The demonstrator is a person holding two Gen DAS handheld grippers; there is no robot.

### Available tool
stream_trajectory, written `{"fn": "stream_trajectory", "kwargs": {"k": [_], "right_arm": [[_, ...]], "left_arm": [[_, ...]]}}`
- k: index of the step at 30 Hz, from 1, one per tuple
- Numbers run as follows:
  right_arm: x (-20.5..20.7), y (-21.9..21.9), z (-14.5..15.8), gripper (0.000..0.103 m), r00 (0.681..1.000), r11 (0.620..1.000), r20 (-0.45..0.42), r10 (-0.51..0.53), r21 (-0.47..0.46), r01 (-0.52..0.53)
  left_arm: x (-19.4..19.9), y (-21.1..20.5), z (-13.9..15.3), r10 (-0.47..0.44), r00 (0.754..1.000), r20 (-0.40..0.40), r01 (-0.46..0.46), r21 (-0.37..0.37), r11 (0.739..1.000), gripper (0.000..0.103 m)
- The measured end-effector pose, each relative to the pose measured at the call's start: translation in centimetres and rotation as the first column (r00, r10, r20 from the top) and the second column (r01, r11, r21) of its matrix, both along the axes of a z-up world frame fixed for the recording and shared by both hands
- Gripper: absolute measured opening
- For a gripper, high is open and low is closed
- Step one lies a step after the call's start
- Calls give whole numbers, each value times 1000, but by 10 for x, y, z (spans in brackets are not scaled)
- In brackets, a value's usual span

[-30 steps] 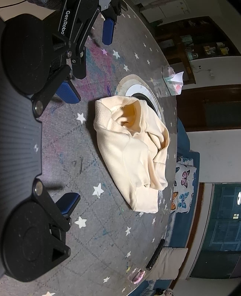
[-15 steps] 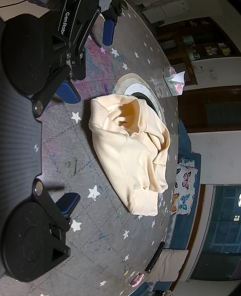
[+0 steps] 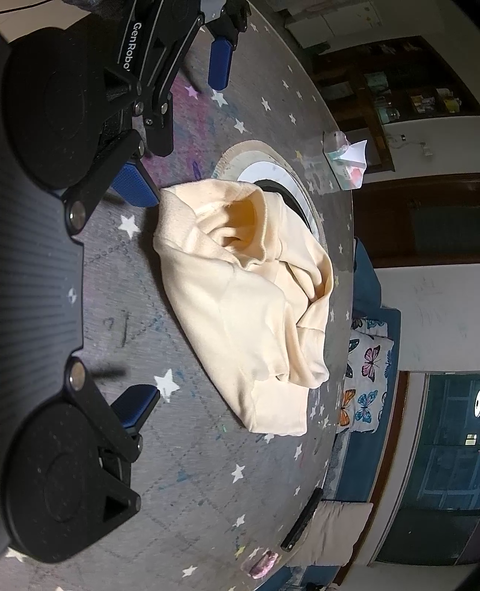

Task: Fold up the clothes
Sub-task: 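Grasp the cream sweatshirt with the left gripper while the right gripper grasps another edge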

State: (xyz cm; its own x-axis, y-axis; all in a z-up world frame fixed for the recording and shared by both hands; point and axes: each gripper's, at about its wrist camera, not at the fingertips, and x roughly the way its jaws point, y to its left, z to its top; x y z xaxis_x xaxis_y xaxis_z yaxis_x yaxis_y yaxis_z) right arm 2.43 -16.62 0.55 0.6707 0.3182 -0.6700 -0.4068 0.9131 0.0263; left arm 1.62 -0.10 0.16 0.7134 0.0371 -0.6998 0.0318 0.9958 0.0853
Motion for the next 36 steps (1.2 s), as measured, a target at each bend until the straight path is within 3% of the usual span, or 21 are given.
{"fn": "stream_trajectory", "kwargs": {"k": [15, 21, 25, 32, 36], "right_arm": [[23, -5, 19, 103, 999, 1000, 34, 15, 6, -15], [57, -18, 30, 101, 999, 1000, 47, -27, 11, 27], [89, -23, 30, 93, 998, 998, 30, -53, 31, 53], [148, -25, 26, 75, 997, 994, -20, -78, 74, 80], [180, -20, 19, 71, 997, 994, -35, -74, 76, 77]], "left_arm": [[26, 7, 27, -12, 997, 71, 9, 42, 999, 103], [55, 5, 36, -32, 993, 110, 25, 69, 997, 103], [83, 5, 40, -42, 990, 134, 29, 98, 995, 100], [141, 4, 36, -88, 989, 122, 73, 124, 990, 78], [176, 4, 29, -115, 988, 104, 102, 115, 988, 78]]}}
